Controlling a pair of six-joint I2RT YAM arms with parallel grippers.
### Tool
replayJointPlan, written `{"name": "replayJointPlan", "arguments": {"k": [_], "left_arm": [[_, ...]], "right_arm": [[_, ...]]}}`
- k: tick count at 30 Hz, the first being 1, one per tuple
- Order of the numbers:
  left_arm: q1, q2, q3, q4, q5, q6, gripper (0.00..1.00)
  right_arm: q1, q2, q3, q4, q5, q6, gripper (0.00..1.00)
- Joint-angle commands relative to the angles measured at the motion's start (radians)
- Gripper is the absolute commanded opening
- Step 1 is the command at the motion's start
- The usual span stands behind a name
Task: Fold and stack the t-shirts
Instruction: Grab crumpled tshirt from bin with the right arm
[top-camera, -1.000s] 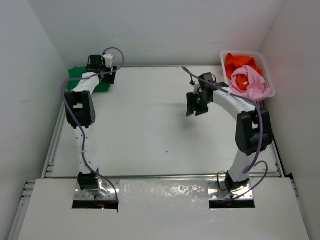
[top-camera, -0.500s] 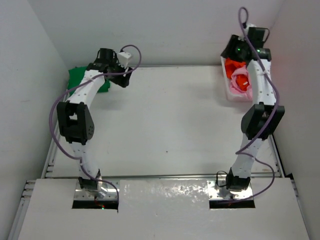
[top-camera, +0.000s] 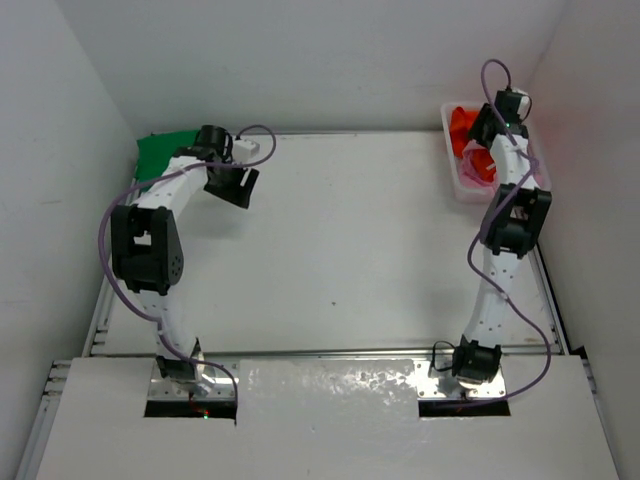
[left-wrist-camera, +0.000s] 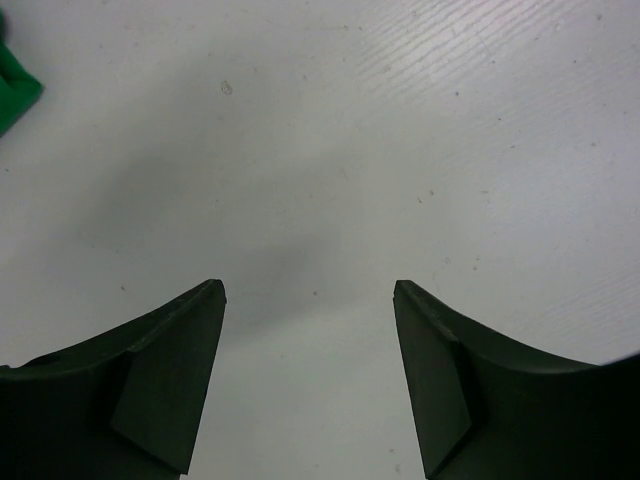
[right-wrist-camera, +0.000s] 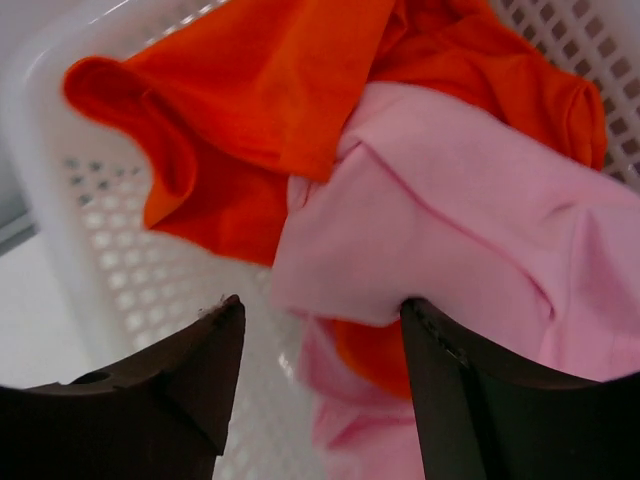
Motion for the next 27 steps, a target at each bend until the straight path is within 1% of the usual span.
{"name": "replayJointPlan", "arguments": {"k": [1, 3, 4, 6, 8, 10, 12, 15, 18, 21, 22, 24, 25, 27], "left_arm": [[0.001, -0.046, -0.006, 0.032, -0.027, -0.028, 0.66], [0.001, -0.037, -0.009, 0.030, -0.041, -0.027, 0.66], [0.003, -0.033, -0.009, 0.029, -0.044, -0.022, 0.66], [0.001, -0.019, -0.003, 0.027, -0.045, -0.021, 0.66], [0.001, -0.011, 0.003, 0.021, -0.042, -0.018, 0.66], [0.001, 0.000, 0.008, 0.017, -0.047, -0.010, 0.66], [0.001, 0.010, 0.018, 0.010, -0.059, -0.002, 0.66], [0.001, 0.019, 0.031, 0.004, -0.065, 0.007, 0.66], [0.001, 0.026, 0.038, 0.003, -0.071, 0.013, 0.66], [0.001, 0.029, 0.048, -0.002, -0.076, 0.016, 0.66], [0.001, 0.027, 0.049, -0.002, -0.076, 0.016, 0.66], [0.001, 0.029, 0.048, -0.002, -0.076, 0.018, 0.66], [0.001, 0.029, 0.046, -0.003, -0.076, 0.018, 0.66], [0.001, 0.030, 0.045, -0.002, -0.076, 0.015, 0.66]], "right_arm": [[-0.008, 0.054, 0.105, 0.136, 0.168, -0.036, 0.62], [-0.016, 0.070, 0.109, 0.189, 0.187, -0.043, 0.64], [-0.016, 0.067, 0.093, 0.211, 0.210, -0.075, 0.64], [-0.017, 0.052, 0.070, 0.269, 0.256, -0.097, 0.62], [-0.022, 0.057, 0.059, 0.300, 0.250, -0.122, 0.59], [-0.028, 0.093, 0.095, 0.274, 0.222, -0.128, 0.58], [-0.028, 0.084, 0.051, 0.257, 0.233, -0.148, 0.57], [-0.029, 0.074, 0.018, 0.263, 0.215, -0.160, 0.52], [-0.036, 0.081, 0.015, 0.237, 0.169, -0.129, 0.51], [-0.039, 0.084, 0.007, 0.240, 0.132, -0.112, 0.47], [-0.039, 0.087, 0.007, 0.240, 0.107, -0.111, 0.41], [-0.040, 0.093, 0.003, 0.260, 0.064, -0.114, 0.33], [-0.039, 0.093, 0.003, 0.271, 0.031, -0.120, 0.19], [-0.040, 0.070, -0.017, 0.274, 0.044, -0.122, 0.03]]}}
